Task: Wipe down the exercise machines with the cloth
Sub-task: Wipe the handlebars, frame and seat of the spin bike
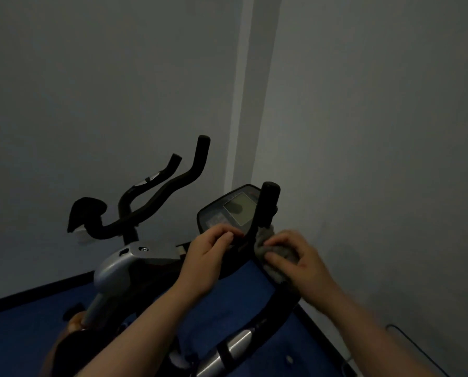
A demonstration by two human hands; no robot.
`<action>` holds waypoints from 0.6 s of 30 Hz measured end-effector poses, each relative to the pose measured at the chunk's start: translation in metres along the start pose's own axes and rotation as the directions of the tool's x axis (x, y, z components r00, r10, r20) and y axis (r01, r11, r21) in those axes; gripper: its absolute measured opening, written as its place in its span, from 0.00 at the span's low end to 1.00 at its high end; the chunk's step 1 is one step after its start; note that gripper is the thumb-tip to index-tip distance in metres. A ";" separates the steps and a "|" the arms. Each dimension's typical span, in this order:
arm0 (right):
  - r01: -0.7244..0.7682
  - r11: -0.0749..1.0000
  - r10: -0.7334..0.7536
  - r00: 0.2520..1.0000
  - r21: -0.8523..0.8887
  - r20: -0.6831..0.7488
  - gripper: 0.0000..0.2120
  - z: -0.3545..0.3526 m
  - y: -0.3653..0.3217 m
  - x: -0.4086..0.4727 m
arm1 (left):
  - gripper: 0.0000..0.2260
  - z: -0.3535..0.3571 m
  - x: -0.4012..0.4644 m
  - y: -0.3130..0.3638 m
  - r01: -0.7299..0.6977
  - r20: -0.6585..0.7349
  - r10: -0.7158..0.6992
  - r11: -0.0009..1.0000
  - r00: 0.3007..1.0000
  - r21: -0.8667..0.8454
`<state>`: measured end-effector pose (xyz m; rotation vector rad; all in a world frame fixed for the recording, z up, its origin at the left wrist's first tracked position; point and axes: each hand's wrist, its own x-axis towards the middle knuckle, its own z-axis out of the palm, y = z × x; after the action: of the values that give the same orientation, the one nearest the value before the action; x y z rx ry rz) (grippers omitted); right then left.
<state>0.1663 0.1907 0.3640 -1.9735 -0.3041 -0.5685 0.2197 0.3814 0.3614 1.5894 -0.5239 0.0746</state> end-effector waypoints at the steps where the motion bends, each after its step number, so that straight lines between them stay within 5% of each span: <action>1: -0.030 1.000 0.030 0.999 0.010 -0.043 0.06 -0.009 -0.008 0.004 | 0.12 -0.002 -0.001 -0.001 0.004 0.017 -0.004 1.000 1.000 0.013; 5: 0.052 0.996 -0.072 0.935 -0.066 -0.346 0.08 -0.010 -0.057 0.037 | 0.10 -0.009 -0.006 -0.003 0.015 0.057 -0.017 0.999 0.998 0.045; 8: -0.058 0.937 -0.049 0.954 -0.345 -0.295 0.10 0.013 -0.077 0.041 | 0.10 -0.018 -0.011 -0.003 0.010 0.065 -0.014 0.997 0.998 0.072; 10: -0.169 0.817 0.110 0.984 -0.552 -0.139 0.09 0.018 -0.083 0.034 | 0.10 -0.028 -0.015 -0.002 0.002 0.080 -0.010 0.996 0.997 0.089; 12: -0.240 0.776 0.260 0.964 -0.583 -0.051 0.08 0.017 -0.091 0.029 | 0.09 -0.037 -0.020 -0.003 -0.020 0.138 0.002 0.992 0.990 0.122; 15: -0.289 0.853 0.156 0.935 -0.434 -0.318 0.07 0.024 -0.101 0.030 | 0.09 -0.052 -0.027 -0.005 -0.043 0.190 0.012 0.986 0.982 0.159; 18: -0.337 0.744 0.127 0.919 -0.577 -0.372 0.06 0.058 -0.099 0.021 | 0.11 -0.071 -0.038 -0.011 -0.038 0.158 0.007 0.981 0.987 0.192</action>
<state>0.1553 0.2864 0.4300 -2.4673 0.3973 -0.8842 0.2084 0.4601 0.3447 1.7902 -0.6733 0.0184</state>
